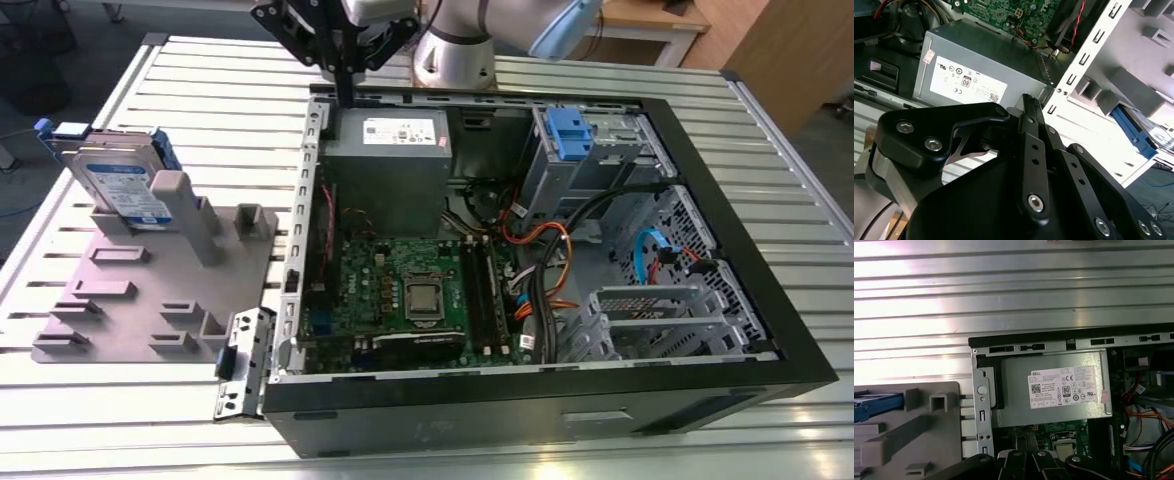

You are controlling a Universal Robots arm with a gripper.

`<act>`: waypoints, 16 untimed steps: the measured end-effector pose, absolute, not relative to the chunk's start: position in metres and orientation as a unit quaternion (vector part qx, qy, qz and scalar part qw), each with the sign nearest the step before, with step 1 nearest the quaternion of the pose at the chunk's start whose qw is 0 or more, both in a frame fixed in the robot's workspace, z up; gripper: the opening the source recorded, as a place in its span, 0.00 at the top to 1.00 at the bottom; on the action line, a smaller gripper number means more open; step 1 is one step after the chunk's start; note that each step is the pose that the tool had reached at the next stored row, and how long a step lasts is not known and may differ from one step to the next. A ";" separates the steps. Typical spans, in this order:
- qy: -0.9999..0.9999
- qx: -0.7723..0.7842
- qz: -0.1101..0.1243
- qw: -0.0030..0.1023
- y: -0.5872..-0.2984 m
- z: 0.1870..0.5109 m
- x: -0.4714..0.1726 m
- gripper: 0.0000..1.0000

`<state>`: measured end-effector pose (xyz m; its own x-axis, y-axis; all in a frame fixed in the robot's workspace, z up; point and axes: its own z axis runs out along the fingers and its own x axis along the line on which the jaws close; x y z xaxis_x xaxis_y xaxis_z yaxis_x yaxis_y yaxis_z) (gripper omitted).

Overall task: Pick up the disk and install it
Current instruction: 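Reach for the disk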

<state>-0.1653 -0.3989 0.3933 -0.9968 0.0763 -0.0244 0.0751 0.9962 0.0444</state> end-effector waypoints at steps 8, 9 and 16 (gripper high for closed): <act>0.999 0.038 0.022 0.013 -0.399 0.393 -0.177 0.89; 0.999 0.038 0.022 0.013 -0.399 0.393 -0.179 0.89; 0.999 0.038 0.022 0.013 -0.399 0.393 -0.190 0.89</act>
<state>-0.1903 -0.3989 0.3933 -0.9968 0.0763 -0.0245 0.0751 0.9962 0.0445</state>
